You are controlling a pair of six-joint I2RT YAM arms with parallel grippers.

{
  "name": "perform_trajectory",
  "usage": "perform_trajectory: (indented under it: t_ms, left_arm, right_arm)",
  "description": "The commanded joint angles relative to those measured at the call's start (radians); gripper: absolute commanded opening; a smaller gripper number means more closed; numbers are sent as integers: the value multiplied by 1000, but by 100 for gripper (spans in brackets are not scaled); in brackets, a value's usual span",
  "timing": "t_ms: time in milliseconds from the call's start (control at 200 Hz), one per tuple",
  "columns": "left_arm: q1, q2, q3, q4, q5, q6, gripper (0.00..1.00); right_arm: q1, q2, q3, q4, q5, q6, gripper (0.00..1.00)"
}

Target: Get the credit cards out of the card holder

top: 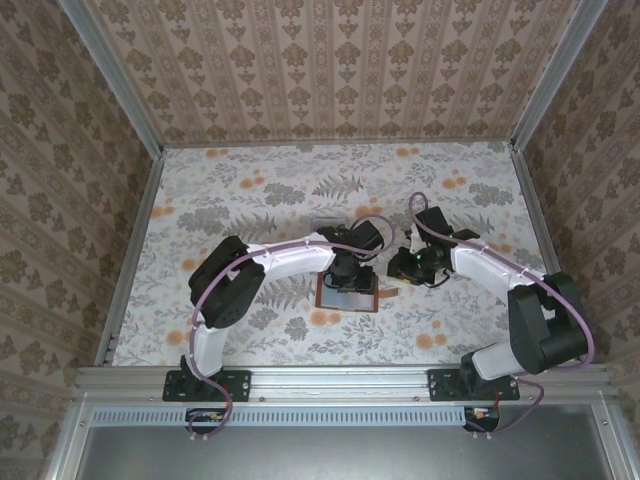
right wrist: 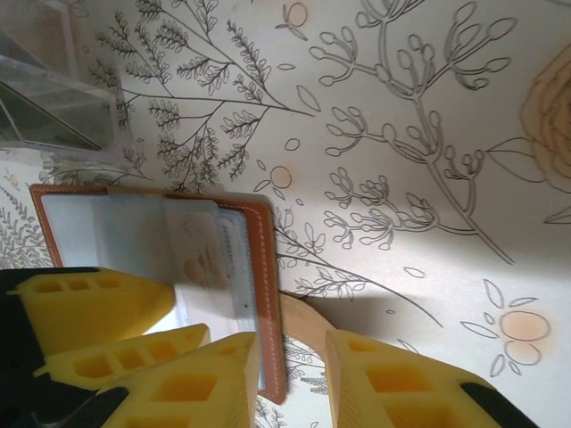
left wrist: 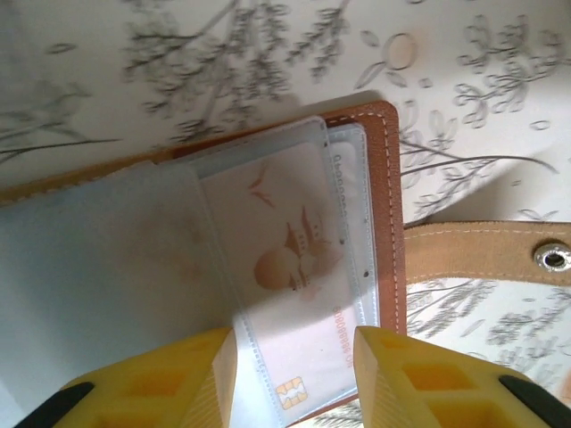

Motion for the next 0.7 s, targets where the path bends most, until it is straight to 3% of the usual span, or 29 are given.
perform_trajectory:
  t_ms: [0, 180, 305, 400, 615, 695]
  left_arm:
    - [-19, 15, 65, -181, -129, 47, 42]
    - [-50, 48, 161, -338, -265, 65, 43]
    - [-62, 61, 200, -393, -302, 78, 45]
    - [-61, 48, 178, -339, -250, 81, 44]
    - [-27, -21, 3, 6, -6, 19, 30]
    - [-11, -33, -52, 77, 38, -6, 28]
  right_arm:
    - [19, 24, 3, 17, -46, 11, 28]
    - [34, 34, 13, 19, -45, 15, 28]
    - [45, 39, 17, 19, -43, 18, 28]
    - [53, 42, 21, 21, -44, 23, 28]
    - [59, 36, 19, 22, -28, 28, 28]
    - [59, 34, 18, 21, -30, 31, 28]
